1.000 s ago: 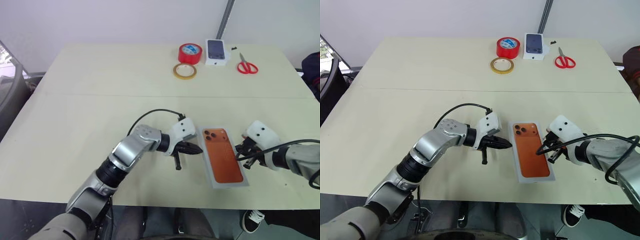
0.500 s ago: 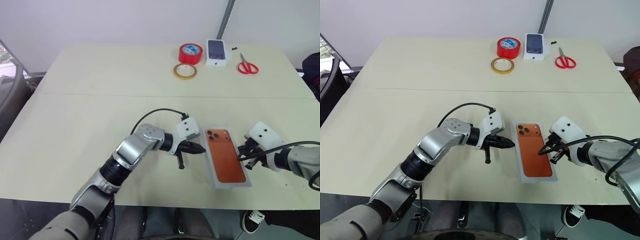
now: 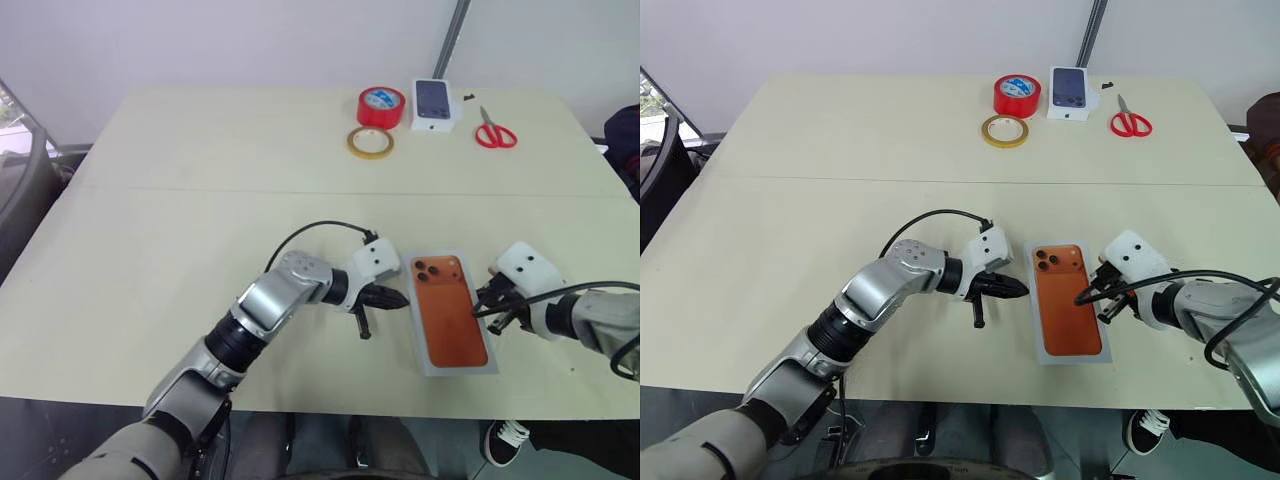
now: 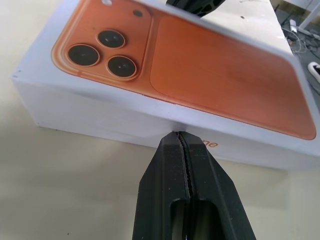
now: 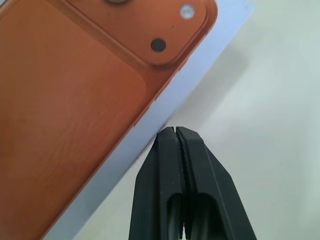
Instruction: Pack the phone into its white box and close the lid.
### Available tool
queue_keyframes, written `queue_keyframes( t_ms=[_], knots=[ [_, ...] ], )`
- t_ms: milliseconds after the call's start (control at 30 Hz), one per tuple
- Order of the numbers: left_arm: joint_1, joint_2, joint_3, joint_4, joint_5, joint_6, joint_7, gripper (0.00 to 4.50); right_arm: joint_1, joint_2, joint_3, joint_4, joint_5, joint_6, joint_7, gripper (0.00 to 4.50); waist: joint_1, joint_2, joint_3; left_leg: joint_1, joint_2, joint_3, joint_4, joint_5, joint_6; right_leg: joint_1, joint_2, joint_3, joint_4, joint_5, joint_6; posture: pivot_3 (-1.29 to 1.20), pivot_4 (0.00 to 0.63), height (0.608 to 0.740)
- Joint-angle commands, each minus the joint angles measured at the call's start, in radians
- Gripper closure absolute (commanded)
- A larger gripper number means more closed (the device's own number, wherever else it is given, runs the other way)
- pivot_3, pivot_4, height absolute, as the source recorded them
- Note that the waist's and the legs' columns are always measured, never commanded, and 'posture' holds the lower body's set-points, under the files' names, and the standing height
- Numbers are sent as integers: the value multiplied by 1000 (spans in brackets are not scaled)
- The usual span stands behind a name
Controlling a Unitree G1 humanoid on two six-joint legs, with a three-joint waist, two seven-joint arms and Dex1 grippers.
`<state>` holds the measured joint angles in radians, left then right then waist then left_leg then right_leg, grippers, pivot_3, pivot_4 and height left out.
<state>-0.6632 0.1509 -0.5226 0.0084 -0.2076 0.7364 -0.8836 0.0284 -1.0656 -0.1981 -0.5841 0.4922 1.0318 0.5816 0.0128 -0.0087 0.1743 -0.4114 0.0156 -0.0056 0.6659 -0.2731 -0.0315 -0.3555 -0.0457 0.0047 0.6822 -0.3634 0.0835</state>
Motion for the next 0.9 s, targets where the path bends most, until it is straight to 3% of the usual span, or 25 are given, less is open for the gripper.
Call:
queue_keyframes(
  t_ms=[33,300,567,900],
  knots=[
    [-12,-31,20,-14,-14,-12,12,4500,-3,10,-6,-8,-16,-14,7,4440,0,0,0,0,0,0,0,0,0,0,0,0,0,0,0,0,150,740],
    [-2,-19,27,-28,-18,-5,16,4500,10,-1,-35,4,-55,-30,20,4440,0,0,0,0,0,0,0,0,0,0,0,0,0,0,0,0,150,740],
    [-38,-32,188,-12,-95,20,55,4500,82,-30,-209,-39,-26,-76,160,4440,1,0,0,0,0,0,0,0,0,0,0,0,0,0,0,0,150,740],
    [-132,-139,92,222,32,-80,119,4500,205,33,-211,-191,57,-42,216,4440,-1,0,0,1,-1,0,0,0,0,1,1,0,0,0,0,0,150,740]
  ],
)
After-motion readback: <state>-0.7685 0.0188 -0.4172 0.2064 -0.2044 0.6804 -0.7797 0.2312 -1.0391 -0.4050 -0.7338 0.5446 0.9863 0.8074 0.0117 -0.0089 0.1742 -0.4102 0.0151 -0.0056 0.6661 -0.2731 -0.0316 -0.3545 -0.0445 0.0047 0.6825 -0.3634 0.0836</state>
